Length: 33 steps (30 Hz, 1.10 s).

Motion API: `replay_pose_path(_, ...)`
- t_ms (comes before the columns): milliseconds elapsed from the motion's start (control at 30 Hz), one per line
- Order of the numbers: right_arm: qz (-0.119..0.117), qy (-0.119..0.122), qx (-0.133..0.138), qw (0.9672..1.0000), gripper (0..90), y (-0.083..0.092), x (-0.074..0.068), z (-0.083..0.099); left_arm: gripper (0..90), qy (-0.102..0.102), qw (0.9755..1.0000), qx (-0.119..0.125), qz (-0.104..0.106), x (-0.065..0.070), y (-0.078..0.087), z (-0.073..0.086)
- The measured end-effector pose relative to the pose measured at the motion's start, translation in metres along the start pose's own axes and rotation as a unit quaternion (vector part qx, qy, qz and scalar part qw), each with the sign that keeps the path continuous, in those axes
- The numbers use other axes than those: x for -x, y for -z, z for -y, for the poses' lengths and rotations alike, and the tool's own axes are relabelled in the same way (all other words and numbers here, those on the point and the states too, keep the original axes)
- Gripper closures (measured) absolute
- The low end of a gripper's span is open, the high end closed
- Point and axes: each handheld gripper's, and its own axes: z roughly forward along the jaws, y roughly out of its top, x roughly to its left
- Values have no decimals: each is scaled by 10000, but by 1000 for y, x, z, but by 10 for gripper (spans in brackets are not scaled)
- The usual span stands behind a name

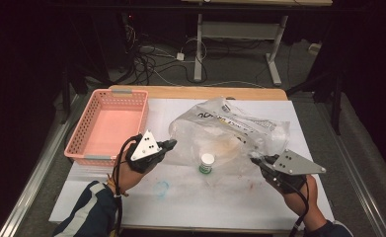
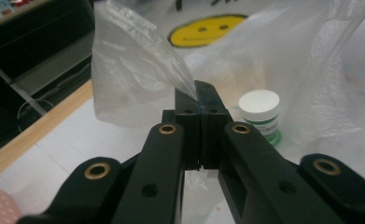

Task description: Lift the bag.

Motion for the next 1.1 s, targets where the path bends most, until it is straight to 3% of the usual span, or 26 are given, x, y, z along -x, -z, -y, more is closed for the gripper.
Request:
replay_pose_path(200,272,-27,208,9994,885,7,16,-13,872,36,9995,241,-178,-9,12,-14)
replay_pose_path(367,400,-54,297,9987,885,12,23,-19,872,85,9992,327,-195,-12,16,-17)
replay_pose_path(433,394,-68,294,9988,885,11,24,-19,872,122,9995,289,-83,-12,14,-17)
replay_pose_path(500,366,-73,244,9990,885,6,22,-17,871,37,9996,255,-105,-9,10,-16)
replay_pose_path(700,336,-22,95,9994,888,-13,21,-14,872,37,9991,399,-99,-9,-6,-16)
replay_pose_path(867,415,-98,125,9990,889,-29,29,-16,872,132,9980,624,5,-11,-36,-23)
replay_pose_path(1000,484,-131,169,9986,890,-40,36,-22,872,264,9949,972,17,-14,-53,-30)
replay_pose_path(1100,497,-184,287,9982,890,-41,42,-33,872,296,9922,1199,-150,-17,-54,-39)
